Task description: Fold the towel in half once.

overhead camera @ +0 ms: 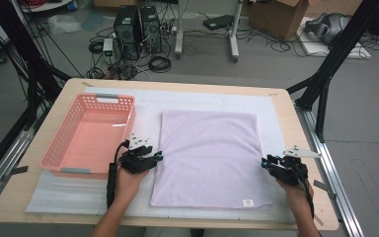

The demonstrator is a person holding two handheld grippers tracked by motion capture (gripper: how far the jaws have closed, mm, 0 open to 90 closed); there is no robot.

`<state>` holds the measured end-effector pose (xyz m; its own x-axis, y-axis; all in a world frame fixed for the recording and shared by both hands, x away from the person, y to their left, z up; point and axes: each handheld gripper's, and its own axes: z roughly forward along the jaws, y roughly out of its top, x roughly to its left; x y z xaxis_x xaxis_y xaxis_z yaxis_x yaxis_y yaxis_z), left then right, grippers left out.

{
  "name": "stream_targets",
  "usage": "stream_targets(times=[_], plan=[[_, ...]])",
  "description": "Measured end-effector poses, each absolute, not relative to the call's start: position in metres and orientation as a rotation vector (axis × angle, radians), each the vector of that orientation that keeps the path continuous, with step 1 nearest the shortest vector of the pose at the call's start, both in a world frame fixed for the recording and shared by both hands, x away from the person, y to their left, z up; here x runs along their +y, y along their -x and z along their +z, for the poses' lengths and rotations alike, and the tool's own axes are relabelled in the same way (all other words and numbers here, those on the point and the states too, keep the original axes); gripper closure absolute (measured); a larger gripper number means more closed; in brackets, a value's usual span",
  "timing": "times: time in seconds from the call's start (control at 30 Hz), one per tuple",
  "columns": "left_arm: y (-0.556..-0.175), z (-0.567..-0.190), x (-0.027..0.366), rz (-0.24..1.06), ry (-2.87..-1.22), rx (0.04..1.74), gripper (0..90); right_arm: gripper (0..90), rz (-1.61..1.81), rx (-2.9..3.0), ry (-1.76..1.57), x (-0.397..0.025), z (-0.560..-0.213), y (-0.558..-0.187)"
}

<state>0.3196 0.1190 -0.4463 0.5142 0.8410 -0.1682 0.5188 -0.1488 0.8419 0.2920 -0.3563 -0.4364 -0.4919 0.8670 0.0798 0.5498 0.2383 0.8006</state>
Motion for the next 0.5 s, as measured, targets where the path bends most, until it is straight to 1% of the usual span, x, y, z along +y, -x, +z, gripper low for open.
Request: stream_targets(times=[0.07, 0.13, 0.2, 0.27, 0.37, 0.4, 0.43, 0.5], plan=[[-0.318, -0.444, 0.119, 0.419, -1.791, 1.094, 45.3, 69.7, 1.135, 2.182, -1.282, -0.351, -0.440, -0.293], [-0.318, -0.443, 0.119, 0.396, -1.755, 1.066, 41.9, 73.8, 0.995, 2.234, -1.256, -0.345, -0.445, -0.294], [-0.317, -0.442, 0.119, 0.381, -1.741, 1.045, 37.8, 77.0, 0.941, 2.218, -1.279, -0.346, -0.441, -0.293], [-0.317, -0.442, 0.118, 0.363, -1.735, 1.023, 36.0, 75.7, 0.873, 2.213, -1.292, -0.349, -0.439, -0.292], [-0.317, -0.441, 0.117, 0.373, -1.729, 1.005, 30.5, 67.4, 1.026, 2.177, -1.326, -0.359, -0.437, -0.289], [-0.317, -0.440, 0.117, 0.366, -1.719, 1.005, 26.0, 62.2, 1.051, 2.162, -1.327, -0.361, -0.436, -0.289], [-0.317, -0.439, 0.117, 0.347, -1.726, 0.968, 24.5, 57.6, 1.074, 2.140, -1.337, -0.362, -0.434, -0.289], [-0.315, -0.438, 0.117, 0.346, -1.725, 0.948, 22.0, 49.1, 1.092, 2.114, -1.320, -0.363, -0.430, -0.287]])
